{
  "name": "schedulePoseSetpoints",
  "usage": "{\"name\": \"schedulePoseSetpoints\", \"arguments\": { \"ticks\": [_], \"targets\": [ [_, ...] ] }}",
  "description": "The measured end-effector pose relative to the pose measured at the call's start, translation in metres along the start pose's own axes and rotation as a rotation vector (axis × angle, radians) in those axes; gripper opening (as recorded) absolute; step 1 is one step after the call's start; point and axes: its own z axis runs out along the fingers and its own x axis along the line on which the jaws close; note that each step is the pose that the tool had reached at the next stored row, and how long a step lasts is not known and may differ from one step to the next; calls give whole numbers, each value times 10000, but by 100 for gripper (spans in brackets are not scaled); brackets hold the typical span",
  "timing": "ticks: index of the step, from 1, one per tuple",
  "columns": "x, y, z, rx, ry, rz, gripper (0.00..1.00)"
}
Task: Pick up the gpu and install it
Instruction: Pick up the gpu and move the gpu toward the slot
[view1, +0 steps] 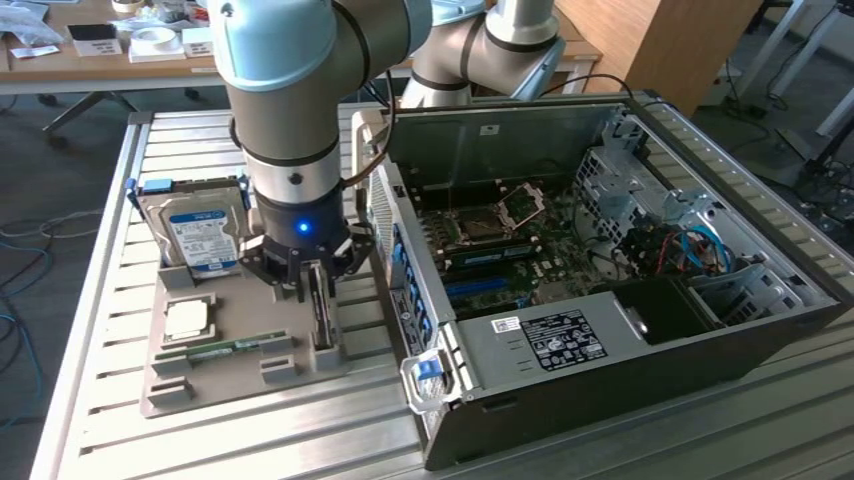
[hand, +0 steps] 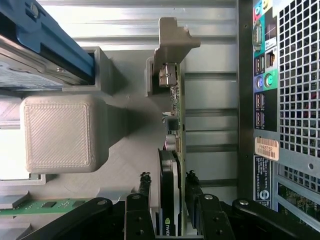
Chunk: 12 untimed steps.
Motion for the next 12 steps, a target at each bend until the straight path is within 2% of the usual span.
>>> {"name": "schedulePoseSetpoints", "arguments": {
  "ticks": [12],
  "targets": [
    [-16,-2,0,0,0,0,42]
  ]
}}
